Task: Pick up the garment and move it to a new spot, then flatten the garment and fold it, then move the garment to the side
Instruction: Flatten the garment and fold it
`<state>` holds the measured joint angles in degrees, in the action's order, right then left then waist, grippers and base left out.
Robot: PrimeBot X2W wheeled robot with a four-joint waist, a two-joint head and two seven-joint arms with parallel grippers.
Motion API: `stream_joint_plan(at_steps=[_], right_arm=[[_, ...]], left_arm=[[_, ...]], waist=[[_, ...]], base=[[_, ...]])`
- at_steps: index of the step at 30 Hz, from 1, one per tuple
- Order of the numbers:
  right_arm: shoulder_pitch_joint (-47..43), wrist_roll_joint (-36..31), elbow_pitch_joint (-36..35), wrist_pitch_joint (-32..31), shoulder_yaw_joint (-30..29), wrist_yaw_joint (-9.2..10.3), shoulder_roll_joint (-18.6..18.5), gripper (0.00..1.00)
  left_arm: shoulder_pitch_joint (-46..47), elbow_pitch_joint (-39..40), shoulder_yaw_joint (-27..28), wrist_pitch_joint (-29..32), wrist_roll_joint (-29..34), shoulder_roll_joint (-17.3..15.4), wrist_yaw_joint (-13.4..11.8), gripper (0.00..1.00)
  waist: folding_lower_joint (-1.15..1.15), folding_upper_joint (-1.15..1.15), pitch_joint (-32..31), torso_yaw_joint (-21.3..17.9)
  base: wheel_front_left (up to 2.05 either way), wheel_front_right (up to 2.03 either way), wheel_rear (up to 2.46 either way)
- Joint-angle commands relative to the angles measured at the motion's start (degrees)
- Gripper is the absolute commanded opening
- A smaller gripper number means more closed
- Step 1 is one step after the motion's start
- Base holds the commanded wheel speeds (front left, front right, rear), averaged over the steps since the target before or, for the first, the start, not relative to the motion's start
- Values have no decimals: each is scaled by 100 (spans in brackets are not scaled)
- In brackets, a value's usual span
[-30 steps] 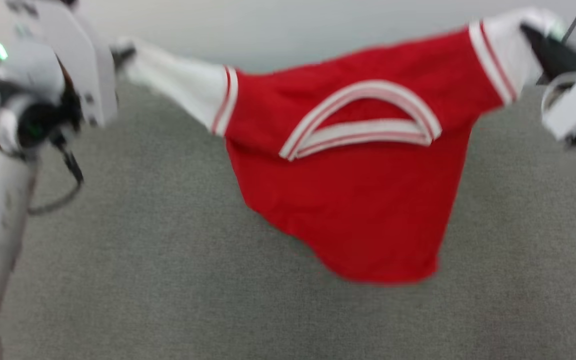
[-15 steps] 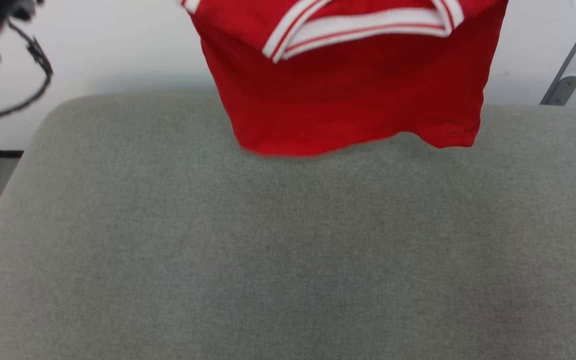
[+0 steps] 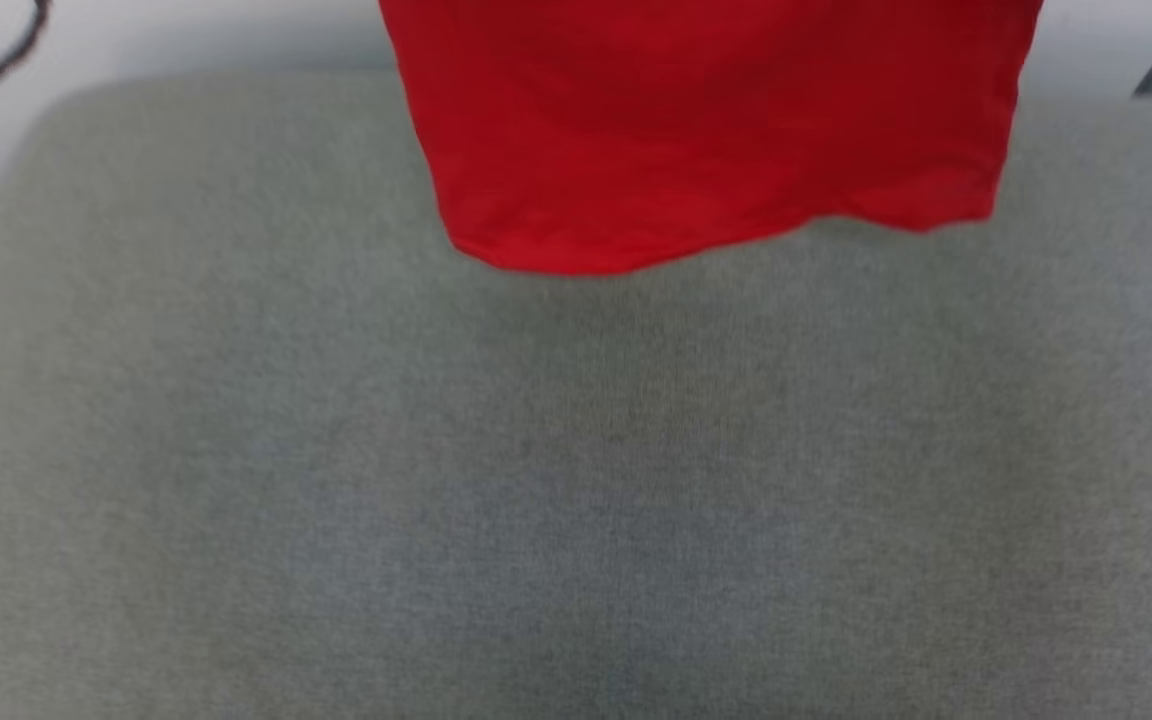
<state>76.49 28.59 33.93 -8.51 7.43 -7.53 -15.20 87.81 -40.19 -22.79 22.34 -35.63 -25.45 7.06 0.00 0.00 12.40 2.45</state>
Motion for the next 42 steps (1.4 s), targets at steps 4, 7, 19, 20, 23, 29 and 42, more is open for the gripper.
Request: stream_joint_plan(at_steps=[4,7,19,20,23,29,42], right_arm=[[435,-224,336,544,156,9,-86,0],[720,-461,575,1138,249,9,-154,0],[887,-1755,775,2366,765,9,-503,0],[761,-1739,781,2368,821,10,-527,0],[472,-1513,947,2370,1032,10,-562,0],[-400,-446,1302,2054,1612,10,-555,0],[-2825,1914,-222,238,2350,9,-1593,0]], left_arm=[[406,-224,-20,-551,152,111,20,0],[696,-387,12,-1043,234,195,19,0],[1210,-1068,-97,-3400,702,488,-67,0],[1135,-1140,-139,-3447,706,502,-54,0],[853,-1354,-249,-3498,638,564,-2,0],[-17,-1705,-523,-3078,383,593,43,0],[-2885,-451,-1314,-989,-596,-198,43,0]], waist=[[0,0,1029,-47],[0,0,1363,-31],[0,0,1891,192],[0,0,1874,205],[0,0,1753,237],[0,0,1290,223],[0,0,147,144]], base=[[0,0,0],[0,0,0],[0,0,0],[0,0,0],[0,0,0],[0,0,0],[0,0,0]])
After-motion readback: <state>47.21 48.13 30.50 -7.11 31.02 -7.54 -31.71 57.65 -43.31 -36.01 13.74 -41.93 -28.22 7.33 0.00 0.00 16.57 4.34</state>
